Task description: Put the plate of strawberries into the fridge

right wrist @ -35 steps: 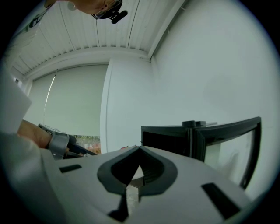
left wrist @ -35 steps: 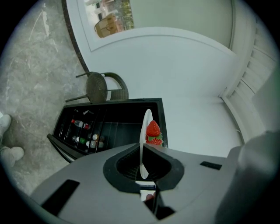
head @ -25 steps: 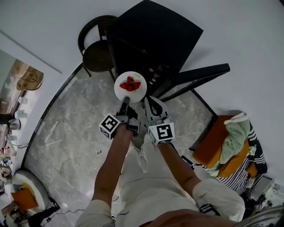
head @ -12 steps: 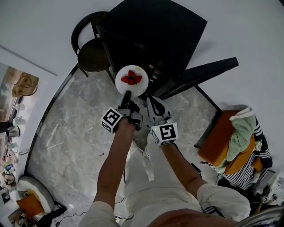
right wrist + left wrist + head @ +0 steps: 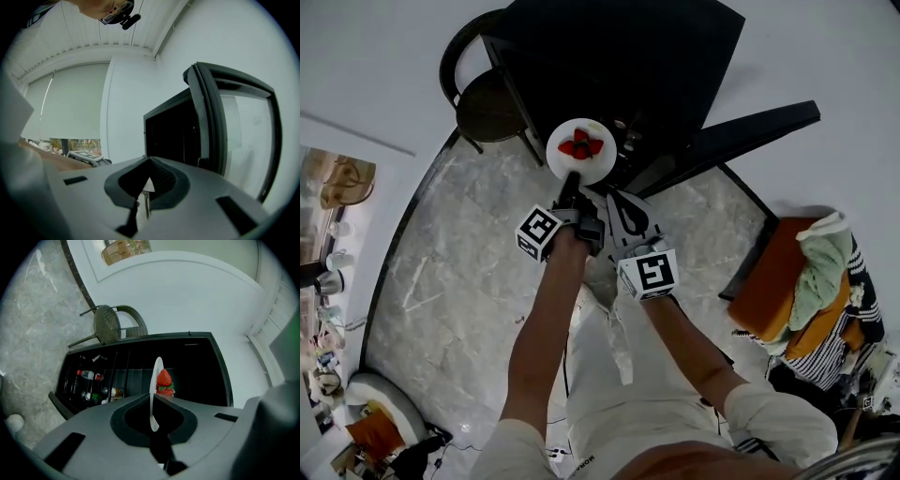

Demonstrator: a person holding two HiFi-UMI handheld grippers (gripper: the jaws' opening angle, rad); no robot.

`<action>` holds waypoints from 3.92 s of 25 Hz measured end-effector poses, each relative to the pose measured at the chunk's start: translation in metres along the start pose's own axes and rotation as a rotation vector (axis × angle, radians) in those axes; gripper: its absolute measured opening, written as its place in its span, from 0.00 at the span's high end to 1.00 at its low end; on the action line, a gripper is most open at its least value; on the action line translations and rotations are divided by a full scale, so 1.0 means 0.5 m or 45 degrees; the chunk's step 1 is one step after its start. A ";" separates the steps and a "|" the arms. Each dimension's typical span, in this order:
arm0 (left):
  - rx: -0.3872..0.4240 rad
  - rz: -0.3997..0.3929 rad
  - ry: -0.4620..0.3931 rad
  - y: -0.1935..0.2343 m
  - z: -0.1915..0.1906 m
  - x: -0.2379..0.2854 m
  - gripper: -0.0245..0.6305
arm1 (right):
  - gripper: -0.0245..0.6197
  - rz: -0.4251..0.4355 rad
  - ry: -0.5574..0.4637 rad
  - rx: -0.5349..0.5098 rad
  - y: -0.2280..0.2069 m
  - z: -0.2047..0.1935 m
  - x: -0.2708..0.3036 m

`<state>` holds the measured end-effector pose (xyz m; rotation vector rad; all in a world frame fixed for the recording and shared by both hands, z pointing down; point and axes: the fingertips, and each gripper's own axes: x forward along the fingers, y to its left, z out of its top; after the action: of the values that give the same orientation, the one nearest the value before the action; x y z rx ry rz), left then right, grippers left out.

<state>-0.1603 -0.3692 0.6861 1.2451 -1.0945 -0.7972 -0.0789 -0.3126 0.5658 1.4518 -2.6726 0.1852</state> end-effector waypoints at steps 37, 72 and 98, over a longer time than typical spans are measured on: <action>0.009 0.121 0.136 0.138 -0.045 0.236 0.95 | 0.94 0.023 0.029 0.018 -0.010 -0.034 0.012; 0.037 0.130 0.164 0.177 -0.037 0.306 0.95 | 0.94 0.031 0.077 0.003 -0.014 -0.047 0.035; -0.027 0.000 0.133 0.167 -0.054 0.220 0.87 | 0.94 0.021 0.102 0.038 0.013 -0.062 0.024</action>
<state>-0.1078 -0.4470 0.7907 1.2551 -0.9991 -0.7336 -0.0902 -0.3142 0.5976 1.3997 -2.6297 0.2799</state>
